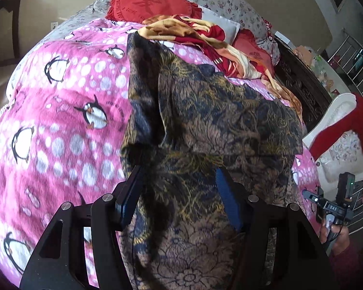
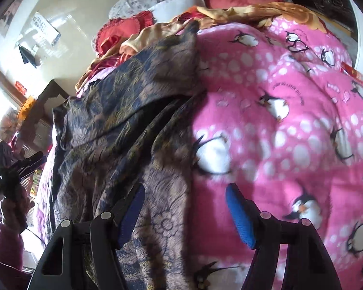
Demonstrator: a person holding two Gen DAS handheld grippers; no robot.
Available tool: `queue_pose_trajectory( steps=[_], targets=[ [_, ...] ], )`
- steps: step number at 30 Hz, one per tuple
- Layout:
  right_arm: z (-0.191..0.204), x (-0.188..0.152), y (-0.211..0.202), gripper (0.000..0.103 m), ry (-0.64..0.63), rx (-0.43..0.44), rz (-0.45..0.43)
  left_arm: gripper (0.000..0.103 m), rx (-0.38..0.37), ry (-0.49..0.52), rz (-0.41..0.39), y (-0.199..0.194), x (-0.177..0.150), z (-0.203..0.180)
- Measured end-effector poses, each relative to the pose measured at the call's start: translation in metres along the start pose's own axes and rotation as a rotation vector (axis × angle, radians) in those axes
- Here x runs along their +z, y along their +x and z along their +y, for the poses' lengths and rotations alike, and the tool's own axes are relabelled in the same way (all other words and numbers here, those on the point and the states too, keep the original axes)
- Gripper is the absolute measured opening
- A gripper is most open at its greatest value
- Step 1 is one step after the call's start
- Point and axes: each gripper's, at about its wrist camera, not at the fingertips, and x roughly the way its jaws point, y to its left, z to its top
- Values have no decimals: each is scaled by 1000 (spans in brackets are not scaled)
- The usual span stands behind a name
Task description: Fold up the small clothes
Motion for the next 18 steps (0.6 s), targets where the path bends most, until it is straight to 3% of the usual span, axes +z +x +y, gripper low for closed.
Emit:
queue_pose_trajectory(
  steps=[1,4,10,15,16,18],
  targets=[
    [2,-5,9,63,3,0,29,61,6,-9,11,-1,-5,0],
    [14,-13,12,3,-55,-35,36,61,16,-33,12,-14,-17,1],
    [10,-32,-40,3,-109,-147,-19,61,26,-38,3,-56,-50,8],
    [-10,-40,-44,4,2,-66,7,61,70,-52,68,-57,-73,16],
    [-8,-41,-49,9,18,-34,12,61,58,-73,72,-59,-77,17],
    [-4,-49,-67,31,10,66,21,61,31,-97,70,-68,-85,18]
  ],
)
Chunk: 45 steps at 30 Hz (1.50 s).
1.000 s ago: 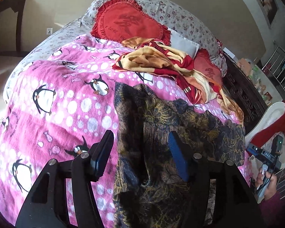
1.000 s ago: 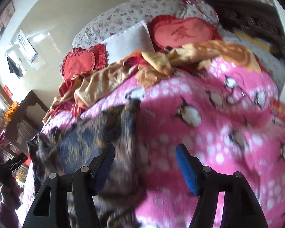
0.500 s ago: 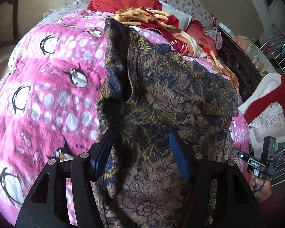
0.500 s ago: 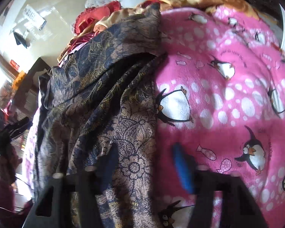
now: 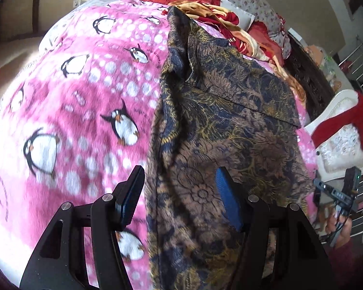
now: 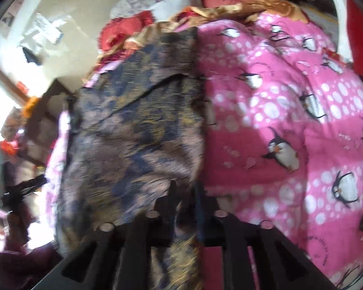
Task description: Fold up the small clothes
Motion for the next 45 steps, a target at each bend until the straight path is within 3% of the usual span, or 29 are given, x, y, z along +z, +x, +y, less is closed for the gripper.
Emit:
queue_pose_trajectory(
  steps=[1,2,5,9,10,11,12,14,15,18,24,25,27,28,29,32,35,38,39,40,41,45],
  targets=[
    [5,-5,-6,57,-17,10,11,61,-2,3,1,-4,-5,0],
    [9,-11,-14,68,-43,-8,21,62,2,14,2,-9,-10,-1],
    [19,-39,-28,68,-131,-47,70,64,13,50,19,-17,-29,-3],
    [13,-76,-22,68,-116,-93,97,64,8,56,74,-17,-52,-2],
    [11,-83,-16,63,-109,-99,96,64,11,55,86,-16,-56,-1],
    [10,-89,-11,41,-104,-106,86,64,19,51,94,-15,-60,0],
    [11,-94,-6,26,-105,-112,74,64,26,47,100,-15,-62,0],
    [13,-101,-10,11,-116,-146,33,64,25,44,101,-20,-67,-1],
    [14,-104,-15,9,-120,-132,25,64,25,48,98,-23,-69,-1],
    [10,-116,-39,9,-130,-148,14,64,26,68,102,-32,-80,-2],
    [-4,-124,-41,9,-76,-84,4,64,40,31,217,-17,-100,4],
    [-4,-123,-38,14,-69,-75,4,64,46,28,233,-15,-103,3],
    [-5,-120,-33,36,-52,-66,9,64,56,29,260,-10,-109,1],
    [-5,-119,-31,55,-44,-63,8,64,62,36,273,-7,-112,-1],
    [-5,-118,-32,59,-37,-61,-4,64,69,47,281,-4,-114,-3],
    [-6,-114,-30,58,-37,-56,-6,64,109,76,304,2,-116,-8],
    [-10,-114,-24,57,-22,-39,4,65,100,61,314,10,-115,-8],
    [-8,-114,-16,35,-33,-38,27,66,91,79,320,14,-114,-13],
    [-6,-114,-16,30,-49,-39,23,56,86,83,318,16,-113,-15],
    [-2,-113,-18,20,-68,-41,13,24,80,89,317,16,-113,-16],
    [0,-112,-21,9,-82,-39,4,6,63,84,328,17,-112,-15],
    [2,-99,-41,9,-28,64,-45,4,-76,18,303,5,-103,-9]
  ],
)
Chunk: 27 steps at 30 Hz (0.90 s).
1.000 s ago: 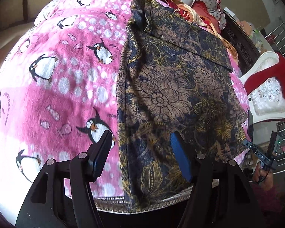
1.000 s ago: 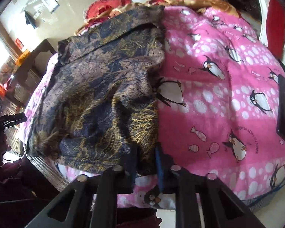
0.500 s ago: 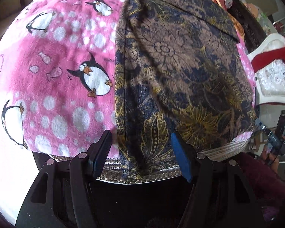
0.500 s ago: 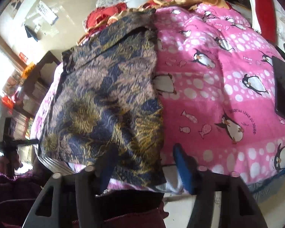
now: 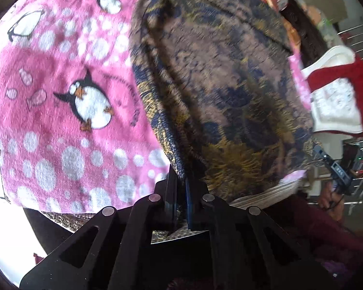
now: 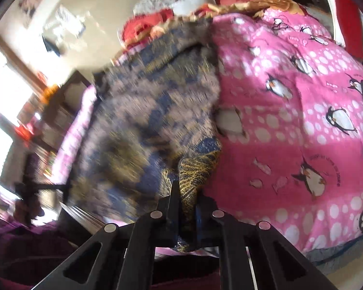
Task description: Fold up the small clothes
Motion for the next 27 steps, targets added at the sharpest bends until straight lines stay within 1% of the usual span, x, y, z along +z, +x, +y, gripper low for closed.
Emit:
queue_pose_trajectory(
  steps=[2,3,6,7,9,11,12,16,17,19,22,25,27],
  targets=[
    [5,10,-17,9,10,47,-58,4,-59,3,-75,-23,5,-2],
    [7,15,-25,9,14,72,-88,3,-80,6,-128,-38,9,-3],
    [16,32,-37,9,19,129,-146,4,-109,14,-257,-75,24,-4],
    [19,39,-38,9,16,133,-158,4,-116,20,-298,-85,30,-5],
    [23,56,-35,9,8,148,-182,4,-115,38,-353,-99,44,-9],
    [25,78,-31,9,4,145,-203,4,-105,46,-383,-105,62,-11],
    [26,91,-27,9,3,144,-211,4,-111,46,-395,-108,70,-12],
    [24,140,-13,9,1,128,-255,4,-109,55,-456,-109,118,-19],
    [23,157,-7,9,5,121,-268,4,-105,60,-472,-109,132,-21],
    [20,184,5,9,11,112,-277,4,-94,64,-488,-106,157,-22],
    [15,222,29,9,25,97,-269,4,-72,67,-488,-95,202,-20],
    [10,256,54,9,36,71,-251,4,-64,30,-465,-77,244,-9],
    [3,276,74,9,60,67,-224,4,-40,3,-450,-61,272,-1]
  ],
)
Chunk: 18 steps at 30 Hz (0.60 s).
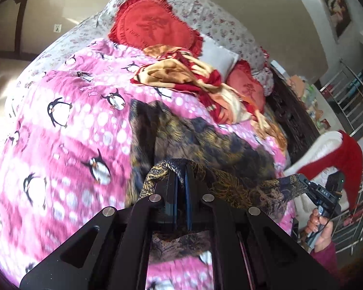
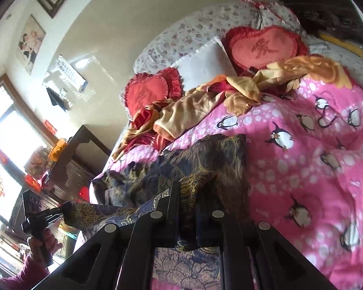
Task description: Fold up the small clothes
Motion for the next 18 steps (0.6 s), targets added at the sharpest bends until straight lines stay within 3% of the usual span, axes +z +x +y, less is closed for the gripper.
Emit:
queue_pose_trajectory(
  steps=[3,7,8,9,10,11,12,14,18],
  targets=[
    [-13,17,36,9,17,-44,45,4,33,-46,46,33,15,14],
    [-42,32,72,14,142,-64,100,5,49,-111,121,64,28,32],
    [-44,36,72,19,151,-60,96,9,43,-112,125,64,30,33],
    [-44,39,68,25,144,-63,73,21,41,-105,125,62,32,32],
    [-43,42,57,38,129,-71,30,42,46,-91,118,57,33,29],
    [-42,44,46,49,125,-73,-11,52,52,-67,91,47,33,24],
    [-41,43,33,49,122,-62,-54,64,53,-43,62,39,33,19],
    [-33,36,17,49,68,-21,-55,66,54,24,19,20,26,8],
    [-4,-1,13,39,-151,-76,40,66,46,174,35,10,-8,-14]
  ],
)
